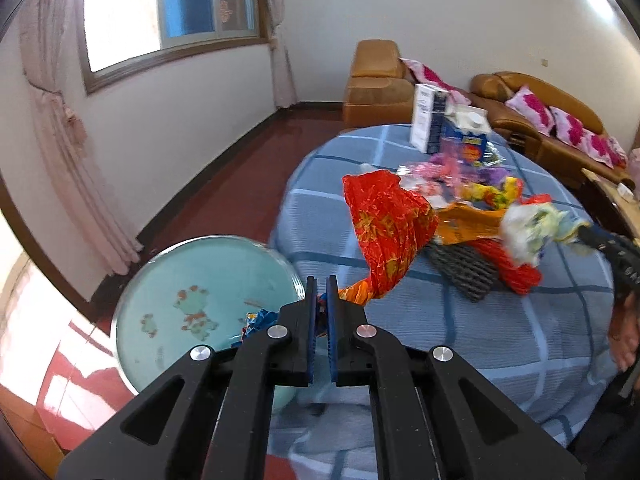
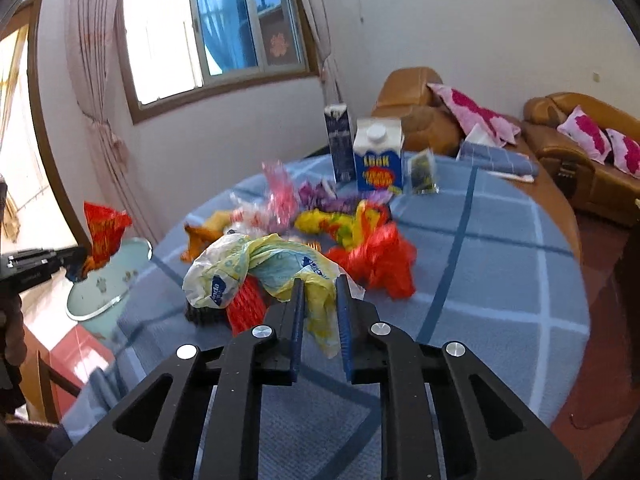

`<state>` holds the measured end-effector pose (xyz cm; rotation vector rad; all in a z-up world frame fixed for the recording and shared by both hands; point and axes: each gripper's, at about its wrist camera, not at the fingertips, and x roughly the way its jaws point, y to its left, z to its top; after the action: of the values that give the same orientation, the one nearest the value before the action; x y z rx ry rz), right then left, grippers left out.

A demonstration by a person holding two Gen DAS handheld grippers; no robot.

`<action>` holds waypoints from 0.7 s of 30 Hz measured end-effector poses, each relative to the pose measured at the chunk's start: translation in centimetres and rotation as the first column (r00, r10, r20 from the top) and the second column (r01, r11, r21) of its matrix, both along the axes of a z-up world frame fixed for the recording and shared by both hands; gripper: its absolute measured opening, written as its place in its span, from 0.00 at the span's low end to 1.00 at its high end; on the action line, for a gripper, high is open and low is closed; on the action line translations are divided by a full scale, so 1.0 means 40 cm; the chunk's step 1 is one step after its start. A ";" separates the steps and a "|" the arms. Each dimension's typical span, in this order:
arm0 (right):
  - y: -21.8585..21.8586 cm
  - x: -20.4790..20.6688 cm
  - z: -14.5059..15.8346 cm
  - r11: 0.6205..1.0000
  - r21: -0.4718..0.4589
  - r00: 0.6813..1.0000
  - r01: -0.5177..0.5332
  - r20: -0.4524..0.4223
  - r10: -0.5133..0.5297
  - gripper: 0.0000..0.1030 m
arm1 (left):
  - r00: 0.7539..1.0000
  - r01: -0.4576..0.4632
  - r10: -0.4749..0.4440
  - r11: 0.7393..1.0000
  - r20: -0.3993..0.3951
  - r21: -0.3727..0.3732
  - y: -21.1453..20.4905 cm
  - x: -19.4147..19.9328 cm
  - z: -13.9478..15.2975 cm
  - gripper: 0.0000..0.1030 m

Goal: Collect trash
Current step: 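Lift the red wrapper with the left gripper while the right gripper grasps a white-yellow bag, then carry both held wrappers over the light-blue bucket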

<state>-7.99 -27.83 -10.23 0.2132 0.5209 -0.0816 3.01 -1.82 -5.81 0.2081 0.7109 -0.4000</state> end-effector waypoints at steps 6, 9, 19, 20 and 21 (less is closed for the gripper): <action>0.015 0.046 0.033 1.000 -0.001 0.999 -0.030 0.022 0.030 0.14 | 0.997 -0.074 0.074 0.997 0.002 0.012 0.069 0.025 0.000 0.04; 0.037 0.083 0.043 0.998 -0.006 0.998 -0.055 0.028 0.055 0.14 | 0.993 -0.119 0.119 0.992 0.001 0.028 0.108 0.042 -0.006 0.04; 0.141 0.231 0.076 0.985 -0.029 0.986 -0.167 0.020 0.168 0.14 | 0.972 -0.232 0.233 0.970 -0.010 0.067 0.212 0.083 -0.027 0.04; 0.153 0.244 0.077 0.983 -0.035 0.984 -0.179 0.017 0.180 0.14 | 0.970 -0.239 0.241 0.968 -0.014 0.073 0.220 0.086 -0.030 0.04; 0.170 0.262 0.080 0.980 -0.044 0.981 -0.194 0.013 0.195 0.14 | 0.969 -0.245 0.247 0.966 -0.014 0.077 0.226 0.087 -0.031 0.04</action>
<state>2.48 -21.05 -7.02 0.1203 0.5202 0.0994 6.48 7.20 -7.04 0.1830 0.7652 -0.1386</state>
